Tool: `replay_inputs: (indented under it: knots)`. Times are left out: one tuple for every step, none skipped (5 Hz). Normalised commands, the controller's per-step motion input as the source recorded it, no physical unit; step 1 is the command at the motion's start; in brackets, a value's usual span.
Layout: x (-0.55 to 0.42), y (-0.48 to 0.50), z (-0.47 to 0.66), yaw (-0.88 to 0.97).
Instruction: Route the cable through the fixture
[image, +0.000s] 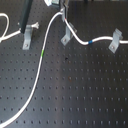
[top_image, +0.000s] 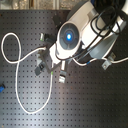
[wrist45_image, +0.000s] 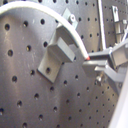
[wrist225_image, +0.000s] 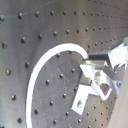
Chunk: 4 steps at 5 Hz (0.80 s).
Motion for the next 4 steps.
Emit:
replay_inputs:
  knots:
    - [-0.035, -0.021, 0.00, 0.00]
    - [-0.013, -0.007, 0.39, -0.05]
    - [-0.041, -0.054, 0.68, -0.11]
    - [-0.017, -0.018, 0.73, -0.11]
